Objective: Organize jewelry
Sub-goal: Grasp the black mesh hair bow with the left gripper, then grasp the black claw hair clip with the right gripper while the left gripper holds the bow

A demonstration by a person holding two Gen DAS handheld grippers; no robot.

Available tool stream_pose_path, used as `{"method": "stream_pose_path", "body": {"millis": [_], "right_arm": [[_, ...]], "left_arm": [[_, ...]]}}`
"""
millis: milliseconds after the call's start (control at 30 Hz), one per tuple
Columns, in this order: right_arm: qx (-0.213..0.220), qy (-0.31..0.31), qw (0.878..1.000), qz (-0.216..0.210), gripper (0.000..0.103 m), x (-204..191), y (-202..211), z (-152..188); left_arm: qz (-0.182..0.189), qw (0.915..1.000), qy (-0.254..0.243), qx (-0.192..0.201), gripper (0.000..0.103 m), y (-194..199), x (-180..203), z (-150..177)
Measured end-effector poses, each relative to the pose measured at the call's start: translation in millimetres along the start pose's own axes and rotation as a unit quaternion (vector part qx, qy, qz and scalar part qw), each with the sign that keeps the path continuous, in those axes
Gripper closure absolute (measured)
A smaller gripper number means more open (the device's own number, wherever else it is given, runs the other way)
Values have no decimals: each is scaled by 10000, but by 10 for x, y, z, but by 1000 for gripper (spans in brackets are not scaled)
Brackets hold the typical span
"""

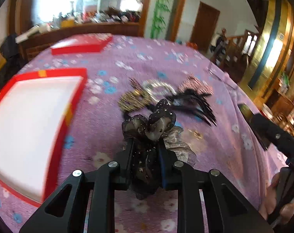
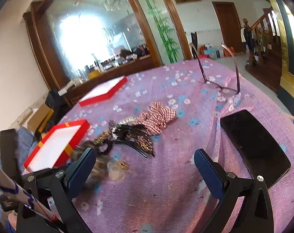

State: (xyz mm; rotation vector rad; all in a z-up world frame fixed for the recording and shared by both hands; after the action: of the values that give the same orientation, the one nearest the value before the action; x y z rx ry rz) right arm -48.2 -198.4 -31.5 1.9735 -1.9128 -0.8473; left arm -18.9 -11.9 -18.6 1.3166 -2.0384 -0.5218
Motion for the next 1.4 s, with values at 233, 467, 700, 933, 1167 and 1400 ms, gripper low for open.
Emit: {"method": "stream_pose_path", "body": {"millis": [233, 467, 700, 933, 1167, 1400], "right_arm": [[-1064, 515, 9930, 54, 46, -104, -291, -91], [-1343, 830, 9875, -15, 40, -282, -563, -229], [-1481, 953, 9843, 126, 40, -411, -842, -234], [-1644, 805, 9830, 113, 80, -401, -913, -162], [-1476, 460, 9879, -116, 96, -359, -581, -191], [-1408, 585, 9883, -88, 51, -337, -446, -177]], "left_arm": [[62, 9988, 86, 480, 82, 177, -62, -60], [101, 9985, 113, 519, 82, 193, -76, -51], [105, 9985, 122, 514, 82, 198, -66, -42], [112, 9986, 124, 499, 82, 192, -58, -36], [65, 9986, 99, 511, 82, 199, -54, -36], [-93, 9985, 37, 536, 82, 233, -38, -30]]}}
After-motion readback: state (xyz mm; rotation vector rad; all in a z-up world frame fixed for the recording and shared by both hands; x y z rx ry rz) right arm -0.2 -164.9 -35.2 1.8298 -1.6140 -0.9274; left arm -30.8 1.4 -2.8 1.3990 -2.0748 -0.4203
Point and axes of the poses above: each gripper's, at about its wrist camera, not at the fingertips, and y roughly against the way its jaws point, x to its right, z to its underside, the point moved 6 cm from there along -y, roughly the way its jaws point, and after that the axes turned 14 degrees about z, right-handed, at the moved point
